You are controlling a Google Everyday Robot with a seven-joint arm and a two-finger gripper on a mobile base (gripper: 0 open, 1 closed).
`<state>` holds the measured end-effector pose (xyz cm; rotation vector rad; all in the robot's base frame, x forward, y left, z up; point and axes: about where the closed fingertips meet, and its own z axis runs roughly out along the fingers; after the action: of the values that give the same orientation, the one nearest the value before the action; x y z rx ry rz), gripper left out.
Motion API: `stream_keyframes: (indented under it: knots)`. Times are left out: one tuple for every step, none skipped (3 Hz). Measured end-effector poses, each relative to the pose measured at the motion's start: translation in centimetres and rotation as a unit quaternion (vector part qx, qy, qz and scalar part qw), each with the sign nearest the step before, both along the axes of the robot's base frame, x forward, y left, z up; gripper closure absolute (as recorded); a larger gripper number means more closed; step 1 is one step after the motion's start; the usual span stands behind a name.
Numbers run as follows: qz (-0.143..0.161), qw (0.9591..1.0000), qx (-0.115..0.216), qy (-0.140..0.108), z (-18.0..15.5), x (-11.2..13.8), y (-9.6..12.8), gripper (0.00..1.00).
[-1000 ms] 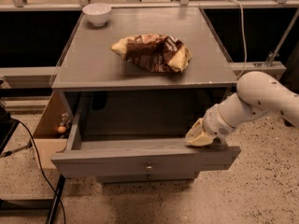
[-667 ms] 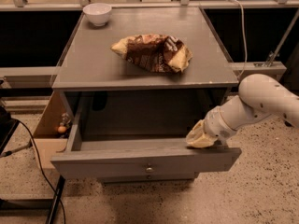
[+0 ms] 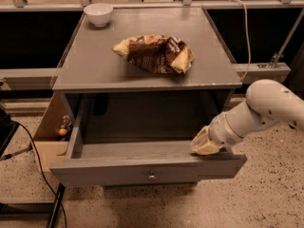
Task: Open top drawer
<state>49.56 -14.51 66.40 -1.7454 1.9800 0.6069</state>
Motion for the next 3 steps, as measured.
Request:
stream_keyframes:
  knots:
    - [-0.001, 1.0, 0.0, -0.004, -0.04, 0.04, 0.01, 1.0]
    - [-0.006, 0.9998, -0.002, -0.021, -0.05, 0.25, 0.04, 1.0]
    - [-0.006, 0.9998, -0.002, -0.021, 0.1, 0.25, 0.04, 1.0]
